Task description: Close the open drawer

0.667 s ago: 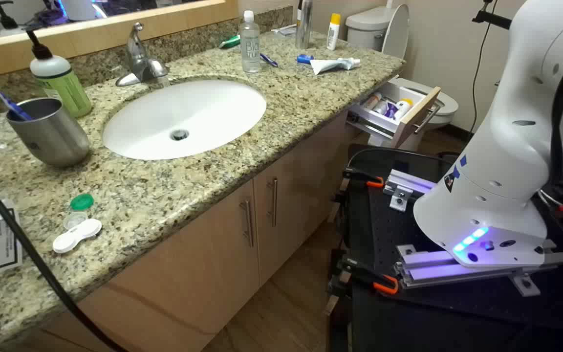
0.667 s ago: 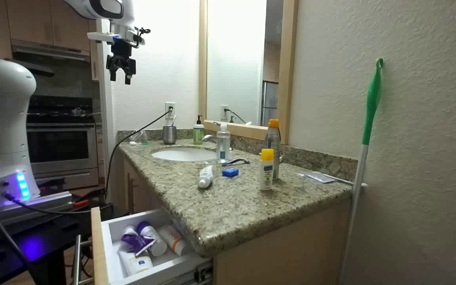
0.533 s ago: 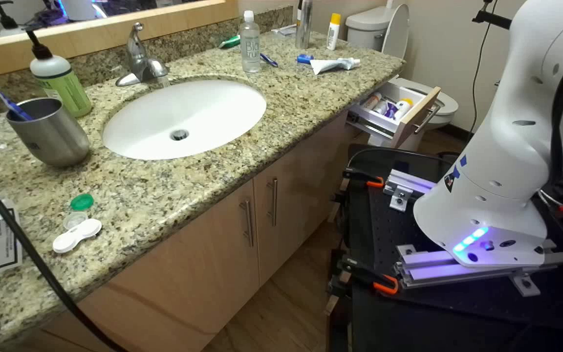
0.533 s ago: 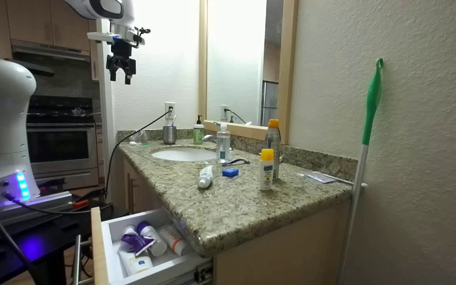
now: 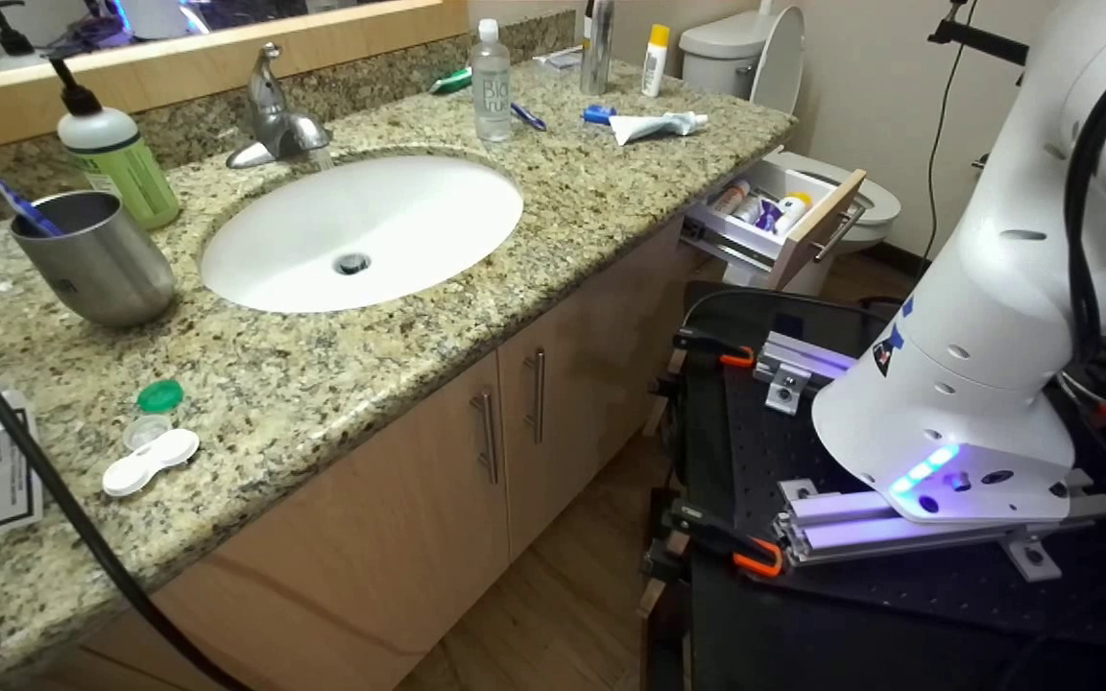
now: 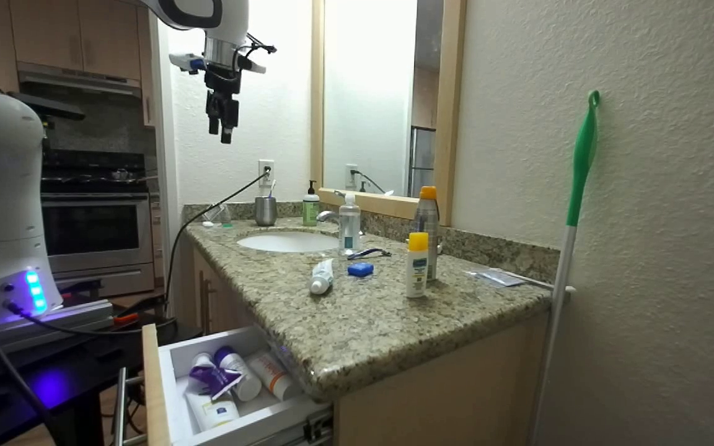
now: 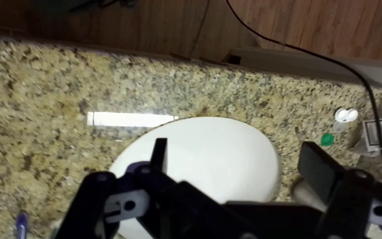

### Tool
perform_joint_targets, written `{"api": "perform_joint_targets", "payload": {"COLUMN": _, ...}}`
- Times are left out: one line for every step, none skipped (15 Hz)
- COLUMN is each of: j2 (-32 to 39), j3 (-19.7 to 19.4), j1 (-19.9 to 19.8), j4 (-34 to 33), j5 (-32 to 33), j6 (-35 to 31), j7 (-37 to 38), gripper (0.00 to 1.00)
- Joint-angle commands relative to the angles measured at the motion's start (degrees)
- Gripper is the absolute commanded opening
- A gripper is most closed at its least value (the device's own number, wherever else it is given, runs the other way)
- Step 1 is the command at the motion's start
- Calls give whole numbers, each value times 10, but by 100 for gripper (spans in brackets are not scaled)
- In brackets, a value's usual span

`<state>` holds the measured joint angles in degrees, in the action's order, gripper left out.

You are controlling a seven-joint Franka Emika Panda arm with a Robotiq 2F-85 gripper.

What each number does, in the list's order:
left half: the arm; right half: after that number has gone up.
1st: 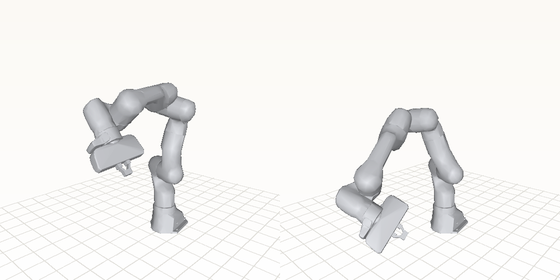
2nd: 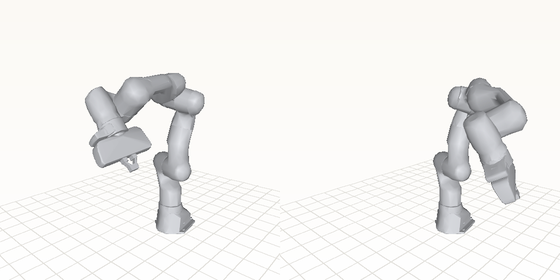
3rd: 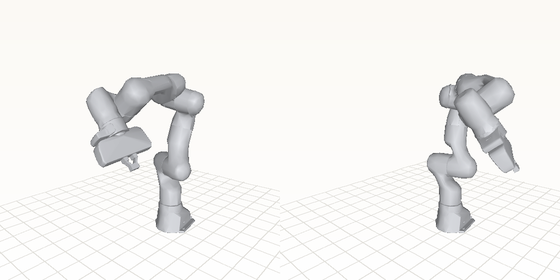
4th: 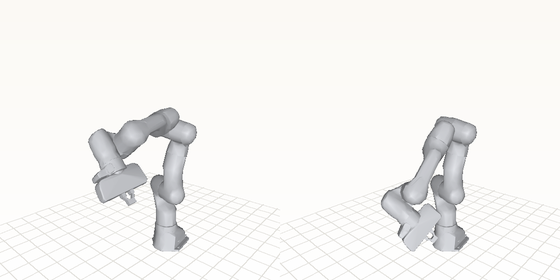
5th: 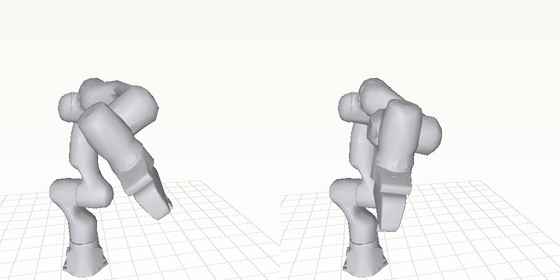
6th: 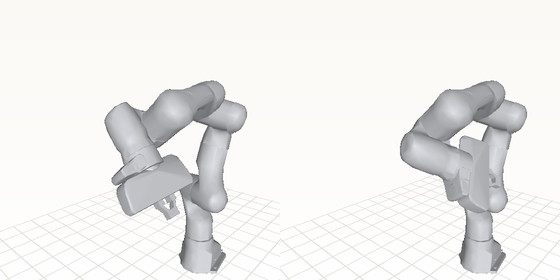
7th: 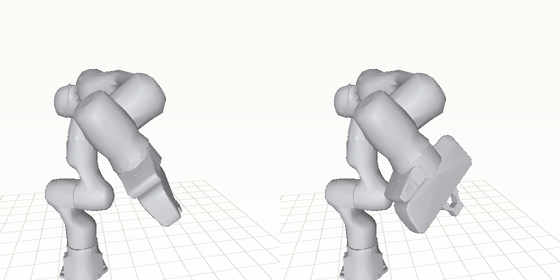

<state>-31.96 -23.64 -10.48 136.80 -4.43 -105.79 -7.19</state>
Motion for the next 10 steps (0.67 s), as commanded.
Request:
{"api": "perform_joint_targets", "payload": {"j2": 24, "j3": -54, "j1": -77, "j4": 50, "j5": -11, "j6": -19, "j7": -19, "gripper": 100}}
{"api": "perform_joint_targets", "payload": {"j2": 29, "j3": -67, "j1": -99, "j4": 73, "j5": -8, "j6": -29, "j7": -14, "gripper": 100}}
{"api": "perform_joint_targets", "payload": {"j2": 38, "j3": -80, "j1": -120, "j4": 92, "j5": -5, "j6": -41, "j7": -10, "gripper": 100}}
{"api": "perform_joint_targets", "payload": {"j2": 46, "j3": -92, "j1": -139, "j4": 113, "j5": -5, "j6": -54, "j7": -5, "gripper": 100}}
{"api": "perform_joint_targets", "payload": {"j2": 45, "j3": -97, "j1": -145, "j4": 122, "j5": -27, "j6": -53, "j7": 8, "gripper": 100}}
{"api": "perform_joint_targets", "payload": {"j2": 45, "j3": -84, "j1": -136, "j4": 90, "j5": -12, "j6": -28, "j7": -13, "gripper": 100}}
{"api": "perform_joint_targets", "payload": {"j2": 49, "j3": -93, "j1": -146, "j4": 101, "j5": -16, "j6": -31, "j7": -12, "gripper": 100}}
{"api": "perform_joint_targets", "payload": {"j2": 52, "j3": -95, "j1": -149, "j4": 107, "j5": -18, "j6": -34, "j7": -10, "gripper": 100}}
{"api": "perform_joint_targets", "payload": {"j2": 52, "j3": -94, "j1": -150, "j4": 108, "j5": -20, "j6": -35, "j7": -7, "gripper": 100}}
{"api": "perform_joint_targets", "payload": {"j2": 52, "j3": -93, "j1": -150, "j4": 108, "j5": -21, "j6": -35, "j7": -4, "gripper": 100}}
